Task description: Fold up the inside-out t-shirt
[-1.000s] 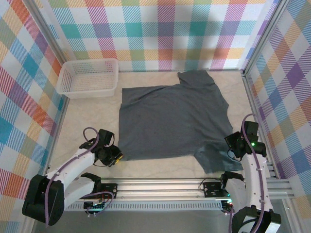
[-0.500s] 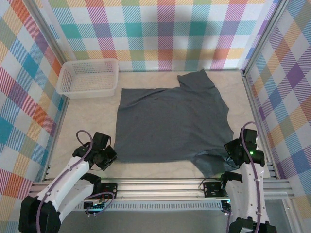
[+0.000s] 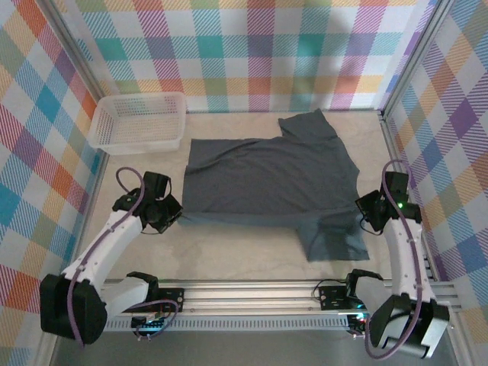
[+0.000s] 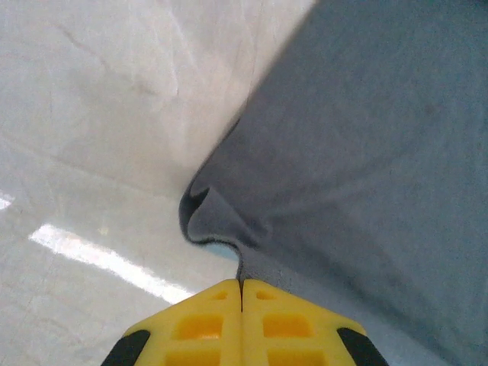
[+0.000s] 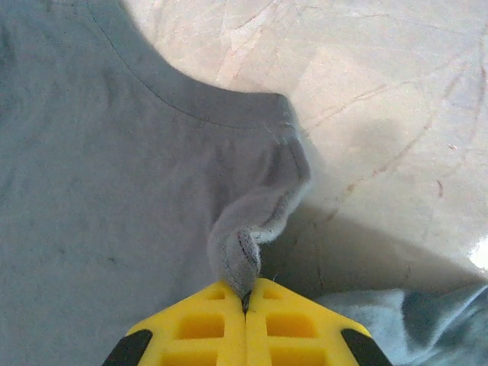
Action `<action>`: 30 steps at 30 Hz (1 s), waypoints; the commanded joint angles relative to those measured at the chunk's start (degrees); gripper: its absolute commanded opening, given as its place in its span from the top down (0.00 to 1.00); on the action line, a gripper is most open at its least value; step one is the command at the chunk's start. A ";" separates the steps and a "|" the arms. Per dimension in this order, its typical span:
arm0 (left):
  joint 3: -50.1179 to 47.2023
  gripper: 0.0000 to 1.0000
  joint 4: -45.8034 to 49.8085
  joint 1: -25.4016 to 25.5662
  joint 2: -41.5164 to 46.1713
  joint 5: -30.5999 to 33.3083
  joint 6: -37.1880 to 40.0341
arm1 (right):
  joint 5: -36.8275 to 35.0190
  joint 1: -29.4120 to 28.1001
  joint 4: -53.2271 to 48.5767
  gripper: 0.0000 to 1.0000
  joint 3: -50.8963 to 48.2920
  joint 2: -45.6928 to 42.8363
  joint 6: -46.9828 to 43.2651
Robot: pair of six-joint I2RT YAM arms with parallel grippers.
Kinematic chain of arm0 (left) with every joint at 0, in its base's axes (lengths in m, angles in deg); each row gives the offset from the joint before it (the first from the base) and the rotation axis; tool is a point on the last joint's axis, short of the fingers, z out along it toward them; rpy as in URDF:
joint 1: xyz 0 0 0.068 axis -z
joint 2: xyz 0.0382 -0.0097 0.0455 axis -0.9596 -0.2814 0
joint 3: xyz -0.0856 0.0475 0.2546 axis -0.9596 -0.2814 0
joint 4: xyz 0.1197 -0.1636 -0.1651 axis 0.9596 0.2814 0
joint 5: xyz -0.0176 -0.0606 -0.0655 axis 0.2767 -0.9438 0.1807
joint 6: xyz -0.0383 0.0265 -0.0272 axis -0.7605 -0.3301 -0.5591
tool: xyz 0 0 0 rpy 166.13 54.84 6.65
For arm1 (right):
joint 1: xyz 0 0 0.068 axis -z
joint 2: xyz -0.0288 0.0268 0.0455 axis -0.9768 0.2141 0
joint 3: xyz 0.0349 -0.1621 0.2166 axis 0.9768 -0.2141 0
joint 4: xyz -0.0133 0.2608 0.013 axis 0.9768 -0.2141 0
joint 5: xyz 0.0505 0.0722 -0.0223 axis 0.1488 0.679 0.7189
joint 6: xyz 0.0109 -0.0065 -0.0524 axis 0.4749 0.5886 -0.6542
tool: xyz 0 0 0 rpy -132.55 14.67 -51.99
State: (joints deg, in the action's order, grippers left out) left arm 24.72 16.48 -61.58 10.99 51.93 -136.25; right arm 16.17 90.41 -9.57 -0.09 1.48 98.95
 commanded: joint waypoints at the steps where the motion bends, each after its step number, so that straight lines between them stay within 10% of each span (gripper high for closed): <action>1: 2.79 1.00 -2.01 -1.76 -3.53 0.82 3.70 | 1.45 0.19 4.31 1.00 2.23 3.06 -1.29; 15: 7.19 0.97 -11.27 -2.21 -19.53 0.99 5.97 | 3.75 0.14 11.91 1.00 5.77 16.56 -2.50; 21: 8.44 0.47 -10.78 -2.23 -20.91 5.14 9.31 | 3.85 0.15 5.64 0.62 10.57 22.48 -6.58; 30: 0.86 0.39 -8.93 -2.06 -0.95 -0.13 13.76 | -5.02 0.24 -1.87 0.42 -9.61 1.62 -0.64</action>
State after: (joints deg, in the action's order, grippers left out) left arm 29.40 5.96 -63.31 5.00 54.34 -124.40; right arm 13.57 90.43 -5.44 -3.72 4.10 96.54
